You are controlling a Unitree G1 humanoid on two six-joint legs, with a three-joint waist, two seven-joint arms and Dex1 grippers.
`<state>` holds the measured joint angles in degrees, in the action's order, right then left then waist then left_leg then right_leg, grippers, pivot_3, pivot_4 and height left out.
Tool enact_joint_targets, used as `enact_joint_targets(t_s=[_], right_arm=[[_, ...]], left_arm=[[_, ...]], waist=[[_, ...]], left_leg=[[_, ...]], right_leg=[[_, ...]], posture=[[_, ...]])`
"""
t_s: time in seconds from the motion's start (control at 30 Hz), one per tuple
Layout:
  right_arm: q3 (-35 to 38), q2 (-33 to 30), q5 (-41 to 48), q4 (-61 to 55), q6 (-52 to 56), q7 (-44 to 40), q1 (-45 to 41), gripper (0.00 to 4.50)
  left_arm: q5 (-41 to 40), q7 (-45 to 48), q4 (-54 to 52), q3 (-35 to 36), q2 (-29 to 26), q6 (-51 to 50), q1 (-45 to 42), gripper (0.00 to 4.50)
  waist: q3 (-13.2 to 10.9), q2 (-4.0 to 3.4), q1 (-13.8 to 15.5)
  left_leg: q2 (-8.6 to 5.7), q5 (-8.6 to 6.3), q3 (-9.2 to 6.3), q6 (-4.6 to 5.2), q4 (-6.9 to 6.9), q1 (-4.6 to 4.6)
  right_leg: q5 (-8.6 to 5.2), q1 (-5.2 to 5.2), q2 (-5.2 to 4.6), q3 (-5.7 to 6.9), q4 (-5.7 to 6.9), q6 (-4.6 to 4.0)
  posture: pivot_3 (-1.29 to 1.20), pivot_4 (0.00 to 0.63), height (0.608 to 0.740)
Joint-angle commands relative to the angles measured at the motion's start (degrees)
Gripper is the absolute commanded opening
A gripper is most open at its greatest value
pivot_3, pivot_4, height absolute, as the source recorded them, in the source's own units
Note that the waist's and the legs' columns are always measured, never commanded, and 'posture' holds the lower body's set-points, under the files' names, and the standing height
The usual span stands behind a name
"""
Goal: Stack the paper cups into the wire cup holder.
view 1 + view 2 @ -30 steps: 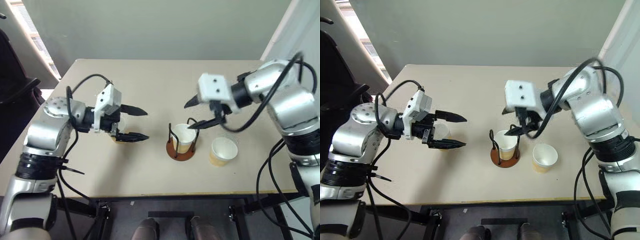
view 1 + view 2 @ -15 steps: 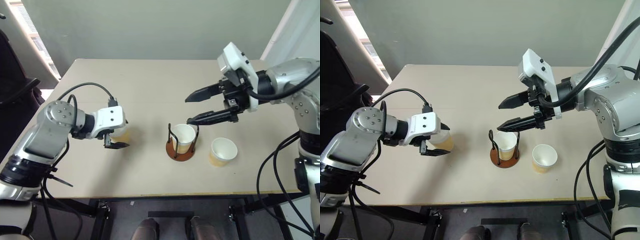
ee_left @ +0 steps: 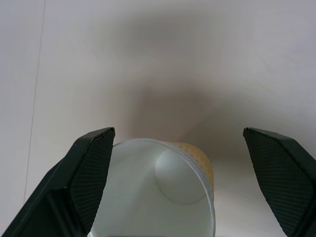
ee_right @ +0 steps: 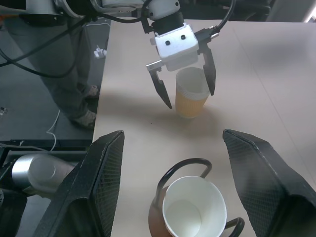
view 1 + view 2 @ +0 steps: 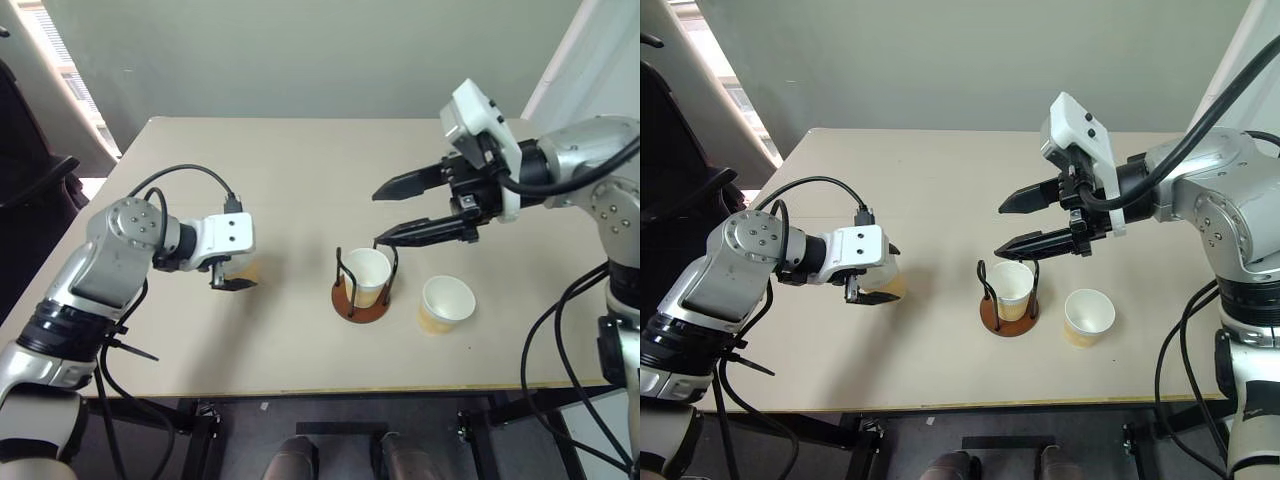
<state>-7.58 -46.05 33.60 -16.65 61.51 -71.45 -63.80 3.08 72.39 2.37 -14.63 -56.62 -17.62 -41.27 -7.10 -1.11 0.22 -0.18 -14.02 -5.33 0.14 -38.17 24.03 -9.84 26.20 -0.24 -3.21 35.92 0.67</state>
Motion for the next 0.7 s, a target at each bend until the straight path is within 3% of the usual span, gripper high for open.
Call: enact_joint_targets(t_s=[0.03, 0.43, 0.7], right_arm=[[0.87, -1.08, 1.04, -1.54, -0.61, 0.74, -0.72, 3.28], [0.58, -1.92, 1.64, -1.29, -1.47, 0.94, -0.30, 3.28], [0.98, -2.64, 3.02, -1.32, -0.99, 0.27, -0.21, 3.28]], left_arm=[[1.21, 0.84, -0.82, 0.47, -1.16, -0.15, -0.87, 4.50], [4.19, -4.02, -2.63, 2.55, -0.81, -0.71, -2.67, 4.50], [1.68, -0.04, -10.02, 3.91, -5.39, -4.91, 0.58, 4.50]], waist=[[0.00, 0.00, 0.00], [0.00, 0.00, 0.01], [0.00, 0.00, -0.06]], left_leg=[[0.00, 0.00, 0.00, 0.00, 0.00, 0.00], [0.00, -0.02, 0.00, 0.03, -0.02, 0.00], [0.00, -0.02, 0.00, 0.03, -0.01, 0.00]], right_leg=[[0.00, 0.00, 0.00, 0.00, 0.00, 0.00], [0.01, 0.00, -0.01, 0.01, 0.01, 0.01], [0.04, 0.02, 0.01, 0.00, 0.00, 0.07]], posture=[[0.00, 0.150, 0.740], [0.00, 0.150, 0.740], [0.00, 0.150, 0.740]])
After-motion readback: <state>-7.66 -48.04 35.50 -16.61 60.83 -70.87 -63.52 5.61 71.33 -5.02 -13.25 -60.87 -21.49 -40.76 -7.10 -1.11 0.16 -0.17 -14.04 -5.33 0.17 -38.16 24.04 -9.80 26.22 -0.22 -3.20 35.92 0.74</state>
